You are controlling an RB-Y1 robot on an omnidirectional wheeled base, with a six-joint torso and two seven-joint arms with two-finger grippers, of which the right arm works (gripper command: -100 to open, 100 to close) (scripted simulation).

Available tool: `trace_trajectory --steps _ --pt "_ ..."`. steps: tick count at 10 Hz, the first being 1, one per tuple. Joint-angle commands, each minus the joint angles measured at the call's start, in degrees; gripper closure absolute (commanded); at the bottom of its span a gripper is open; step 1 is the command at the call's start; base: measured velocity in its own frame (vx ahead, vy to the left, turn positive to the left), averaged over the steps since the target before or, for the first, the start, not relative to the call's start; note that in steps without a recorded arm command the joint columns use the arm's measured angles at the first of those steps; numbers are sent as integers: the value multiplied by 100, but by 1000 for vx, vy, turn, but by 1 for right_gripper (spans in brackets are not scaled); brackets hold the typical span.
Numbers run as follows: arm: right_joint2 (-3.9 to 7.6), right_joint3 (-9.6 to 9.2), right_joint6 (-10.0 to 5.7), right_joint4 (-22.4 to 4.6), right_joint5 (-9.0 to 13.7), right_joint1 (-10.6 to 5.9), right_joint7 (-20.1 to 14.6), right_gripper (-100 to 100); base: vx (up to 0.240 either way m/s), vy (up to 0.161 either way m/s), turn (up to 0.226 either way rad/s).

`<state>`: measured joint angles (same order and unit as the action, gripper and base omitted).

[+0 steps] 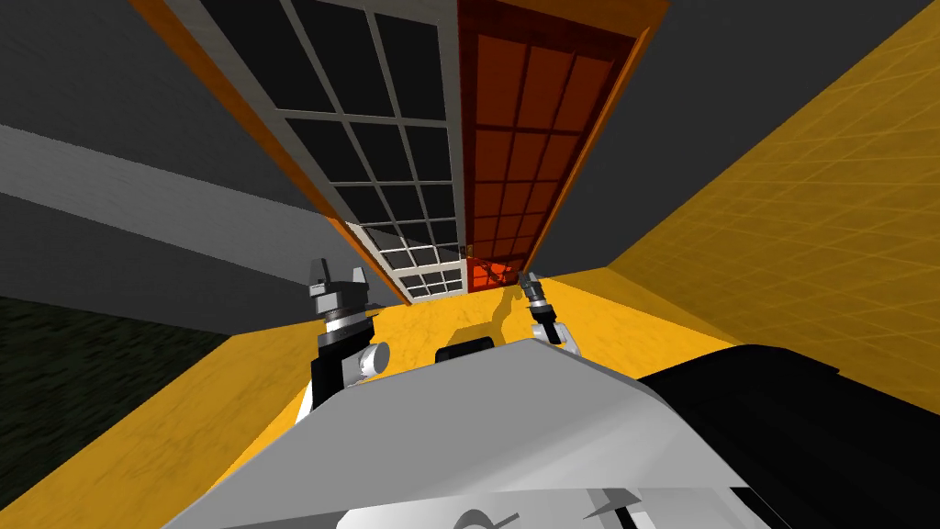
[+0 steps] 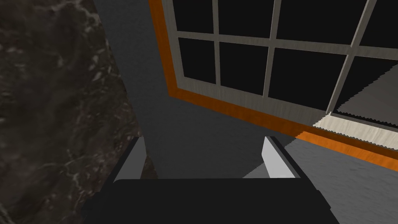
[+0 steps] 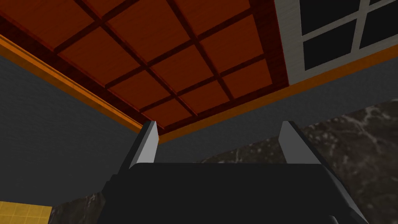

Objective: Pull the door open

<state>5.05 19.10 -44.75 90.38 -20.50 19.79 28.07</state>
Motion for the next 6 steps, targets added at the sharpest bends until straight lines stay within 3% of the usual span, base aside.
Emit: trace_trajectory --steps 1,6 --pt "-8 122 -93 -235 -82 -36 195 -100 111 45 96" --pt "-53 456 -243 -830 -348 -152 734 -100 115 37 74"
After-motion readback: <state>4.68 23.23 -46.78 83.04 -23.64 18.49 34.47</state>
